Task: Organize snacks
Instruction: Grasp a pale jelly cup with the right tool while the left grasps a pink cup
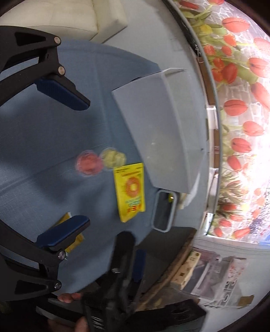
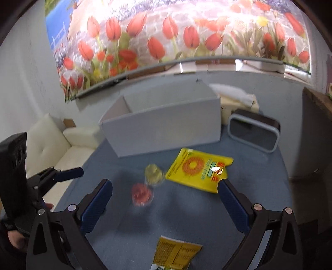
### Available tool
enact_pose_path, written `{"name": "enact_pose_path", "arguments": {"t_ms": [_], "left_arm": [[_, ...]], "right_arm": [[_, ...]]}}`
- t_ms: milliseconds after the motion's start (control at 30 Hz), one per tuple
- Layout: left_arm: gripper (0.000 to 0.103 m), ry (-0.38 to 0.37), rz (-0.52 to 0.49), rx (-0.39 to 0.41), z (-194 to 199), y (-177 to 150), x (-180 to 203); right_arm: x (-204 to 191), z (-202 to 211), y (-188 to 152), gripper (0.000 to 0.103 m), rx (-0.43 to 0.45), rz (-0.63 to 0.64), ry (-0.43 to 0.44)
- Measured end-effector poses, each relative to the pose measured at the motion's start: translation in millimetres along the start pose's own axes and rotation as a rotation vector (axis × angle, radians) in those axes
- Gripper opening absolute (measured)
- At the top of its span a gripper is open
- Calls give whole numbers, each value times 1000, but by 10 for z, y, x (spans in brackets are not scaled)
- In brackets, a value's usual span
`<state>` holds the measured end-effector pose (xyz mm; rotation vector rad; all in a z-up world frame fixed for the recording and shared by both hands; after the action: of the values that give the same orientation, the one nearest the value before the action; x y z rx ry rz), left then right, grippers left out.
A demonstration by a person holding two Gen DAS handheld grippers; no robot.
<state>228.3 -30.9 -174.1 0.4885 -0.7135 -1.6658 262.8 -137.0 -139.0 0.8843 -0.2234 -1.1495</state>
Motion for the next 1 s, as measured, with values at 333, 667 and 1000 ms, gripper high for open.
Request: {"name": "enact_pose_path", "arguments": {"t_ms": [333, 667, 1000], "left_arm": [[103, -6, 64, -45, -97, -394, -67], [103, -10, 129, -59, -114, -545, -346], [103, -25, 139, -78, -216, -562, -321]], "right_arm": [[-92, -789, 9, 92, -129, 22, -4], [-274, -1434, -145, 39, -256, 76, -15], [-321, -1374, -83, 35, -221, 95, 18]]}}
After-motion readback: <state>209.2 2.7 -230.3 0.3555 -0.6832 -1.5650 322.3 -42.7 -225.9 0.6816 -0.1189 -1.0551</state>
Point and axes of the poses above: each gripper's, at about its wrist camera, not at the fingertips, and z roughly against the way its jaws point, x to its right, y to its top, the point moved 10 cm from there along -z, roughly the way its jaws point, and after that the axes turned 1 degree about y, right-handed, at the moved point
